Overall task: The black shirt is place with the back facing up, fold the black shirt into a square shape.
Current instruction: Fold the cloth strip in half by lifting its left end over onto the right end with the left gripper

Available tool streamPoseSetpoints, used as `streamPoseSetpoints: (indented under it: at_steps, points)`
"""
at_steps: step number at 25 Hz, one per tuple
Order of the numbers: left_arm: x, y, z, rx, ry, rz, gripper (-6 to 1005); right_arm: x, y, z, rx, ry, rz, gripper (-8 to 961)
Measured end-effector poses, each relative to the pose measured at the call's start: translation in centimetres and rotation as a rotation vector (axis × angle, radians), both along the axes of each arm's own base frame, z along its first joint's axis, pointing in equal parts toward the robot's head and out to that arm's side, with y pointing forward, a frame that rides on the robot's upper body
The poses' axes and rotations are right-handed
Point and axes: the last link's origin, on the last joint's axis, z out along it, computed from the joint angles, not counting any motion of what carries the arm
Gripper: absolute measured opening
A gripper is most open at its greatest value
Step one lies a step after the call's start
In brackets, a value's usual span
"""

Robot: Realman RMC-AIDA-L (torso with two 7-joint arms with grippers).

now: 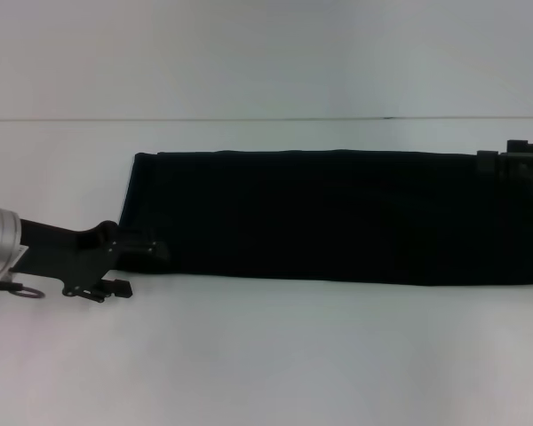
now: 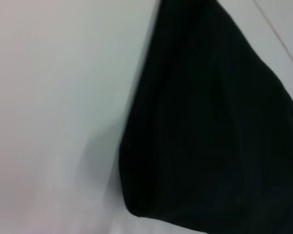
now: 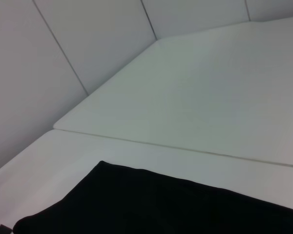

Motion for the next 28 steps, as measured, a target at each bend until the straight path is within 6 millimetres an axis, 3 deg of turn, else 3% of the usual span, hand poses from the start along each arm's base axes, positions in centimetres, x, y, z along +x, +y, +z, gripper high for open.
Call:
streamPoseSetpoints:
  at_steps: [12, 28]
  points:
    - [-0.7, 0.3, -1.1, 0.043, -0.010, 0.085, 885, -0.5, 0.3, 0.3, 0.035, 0.025, 0.016, 913]
    - [-1.2, 0.8, -0.7, 0.114, -0.021, 0.123, 884, -0.2, 0.1, 0.8, 0.057, 0.044, 0.013, 906]
